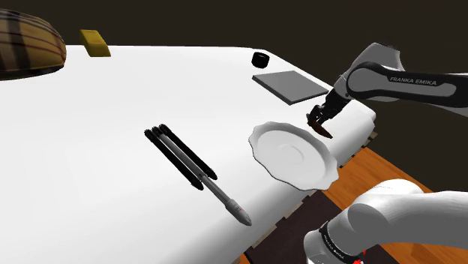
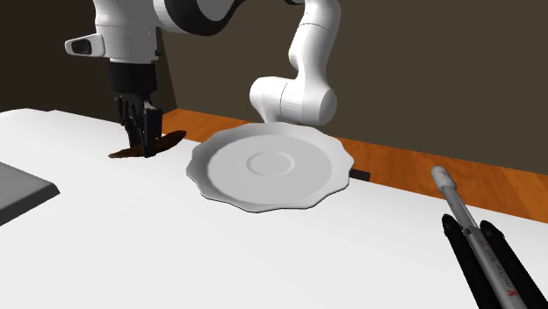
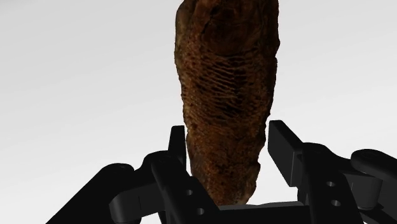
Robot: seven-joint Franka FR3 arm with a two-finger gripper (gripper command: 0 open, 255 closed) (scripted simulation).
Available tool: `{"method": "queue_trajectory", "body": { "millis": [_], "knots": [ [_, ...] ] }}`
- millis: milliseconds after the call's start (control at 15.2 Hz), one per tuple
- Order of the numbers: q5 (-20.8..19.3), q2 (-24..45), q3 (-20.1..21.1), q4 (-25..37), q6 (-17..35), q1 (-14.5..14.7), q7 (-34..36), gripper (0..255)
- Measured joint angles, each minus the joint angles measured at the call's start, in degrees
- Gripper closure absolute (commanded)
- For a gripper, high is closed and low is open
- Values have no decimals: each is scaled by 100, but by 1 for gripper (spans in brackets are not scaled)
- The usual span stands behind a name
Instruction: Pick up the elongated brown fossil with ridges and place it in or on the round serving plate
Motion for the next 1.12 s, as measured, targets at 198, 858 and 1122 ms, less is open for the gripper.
{"method": "queue_trajectory", "body": {
  "millis": [198, 858, 1122],
  "knots": [
    [17, 6, 6, 84, -101, 9, -8, 255],
    [118, -80, 137, 746, -857, 57, 6, 255],
    [148, -116, 176, 1036, -1181, 65, -6, 255]
  ]
}}
